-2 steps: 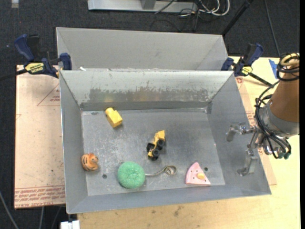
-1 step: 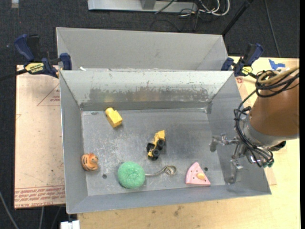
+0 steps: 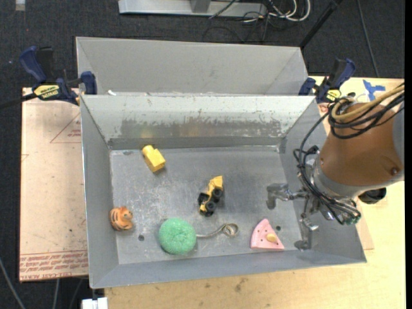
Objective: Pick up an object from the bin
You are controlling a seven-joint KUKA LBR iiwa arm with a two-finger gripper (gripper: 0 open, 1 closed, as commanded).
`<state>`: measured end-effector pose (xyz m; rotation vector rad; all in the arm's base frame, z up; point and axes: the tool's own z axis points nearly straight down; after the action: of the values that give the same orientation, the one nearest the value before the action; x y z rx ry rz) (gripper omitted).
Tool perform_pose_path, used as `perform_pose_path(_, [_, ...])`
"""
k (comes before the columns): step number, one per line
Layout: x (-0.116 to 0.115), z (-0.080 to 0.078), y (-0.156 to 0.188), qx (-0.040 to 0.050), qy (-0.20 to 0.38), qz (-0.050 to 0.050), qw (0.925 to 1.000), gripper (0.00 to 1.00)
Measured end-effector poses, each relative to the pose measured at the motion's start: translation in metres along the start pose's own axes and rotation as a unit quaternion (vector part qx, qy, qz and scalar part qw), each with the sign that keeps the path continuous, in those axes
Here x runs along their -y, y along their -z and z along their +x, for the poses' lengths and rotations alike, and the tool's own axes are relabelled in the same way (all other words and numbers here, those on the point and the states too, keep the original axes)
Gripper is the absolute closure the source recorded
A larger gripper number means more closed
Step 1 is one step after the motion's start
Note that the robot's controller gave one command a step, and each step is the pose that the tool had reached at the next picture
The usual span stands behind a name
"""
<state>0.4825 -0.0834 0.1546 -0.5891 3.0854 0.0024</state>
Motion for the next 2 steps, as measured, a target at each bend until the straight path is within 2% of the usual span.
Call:
perform_pose_path(1, [-0.007,-0.009,-0.02,0.0001,0.132,0.0,0.9913,0.0])
perform_pose_path(2, [-0.022,-0.017,-0.087,0.0026,0.222,0.002,0.975,0.0])
